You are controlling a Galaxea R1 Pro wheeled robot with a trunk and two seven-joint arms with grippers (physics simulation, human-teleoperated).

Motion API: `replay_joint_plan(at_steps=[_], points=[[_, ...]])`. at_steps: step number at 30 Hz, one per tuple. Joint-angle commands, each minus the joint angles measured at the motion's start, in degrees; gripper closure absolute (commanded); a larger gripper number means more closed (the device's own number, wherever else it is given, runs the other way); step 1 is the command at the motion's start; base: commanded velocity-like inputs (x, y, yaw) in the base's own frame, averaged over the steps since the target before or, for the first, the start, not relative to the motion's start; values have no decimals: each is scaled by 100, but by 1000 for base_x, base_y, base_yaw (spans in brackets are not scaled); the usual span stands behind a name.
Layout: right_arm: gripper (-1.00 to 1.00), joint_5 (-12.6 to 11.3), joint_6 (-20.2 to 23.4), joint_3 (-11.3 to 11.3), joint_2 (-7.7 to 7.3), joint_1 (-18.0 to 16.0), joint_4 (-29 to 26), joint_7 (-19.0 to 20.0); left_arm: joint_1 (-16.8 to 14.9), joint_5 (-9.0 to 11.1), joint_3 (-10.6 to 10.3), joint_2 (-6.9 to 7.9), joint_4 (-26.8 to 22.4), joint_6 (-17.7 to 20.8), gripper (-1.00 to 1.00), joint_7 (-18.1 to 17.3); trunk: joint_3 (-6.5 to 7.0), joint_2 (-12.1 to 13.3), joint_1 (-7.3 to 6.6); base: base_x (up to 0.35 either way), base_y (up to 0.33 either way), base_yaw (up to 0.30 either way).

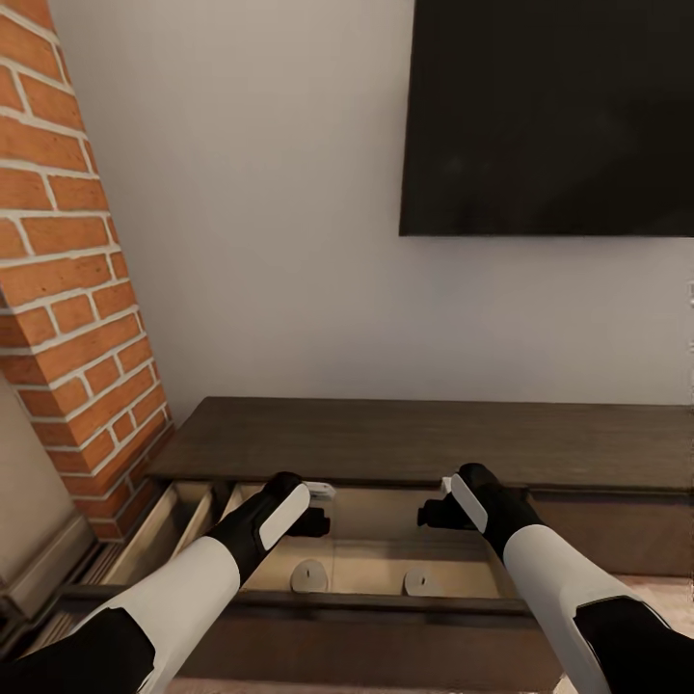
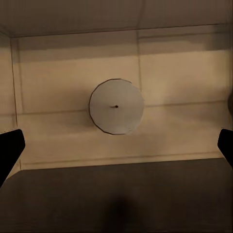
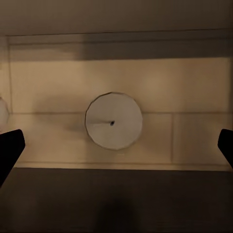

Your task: Place each of the two pumpkins and all three candles from the living room inside a cabinet in the living room (use any cabinet), then make sure every cabinet is closed, and position the cauldron so it is next to a table in the living room.

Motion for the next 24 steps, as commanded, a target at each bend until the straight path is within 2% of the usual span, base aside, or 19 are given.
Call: replay_joint_plan(at_steps=[1, 21, 24], points=[[-100, -60, 19, 42, -7, -3, -10, -43, -5, 61, -27, 3, -7, 5, -100, 55, 17, -1, -5, -219, 0, 0], [-100, -68, 15, 48, 2, -3, -15, -34, -7, 61, -18, -6, -169, 5, -100, 55, 460, 26, -57, -151, 0, 0], [-100, -68, 14, 48, 2, -3, -15, -31, -5, 61, -18, -6, -214, 5, -100, 57, 514, 142, -120, -33, 0, 0]])
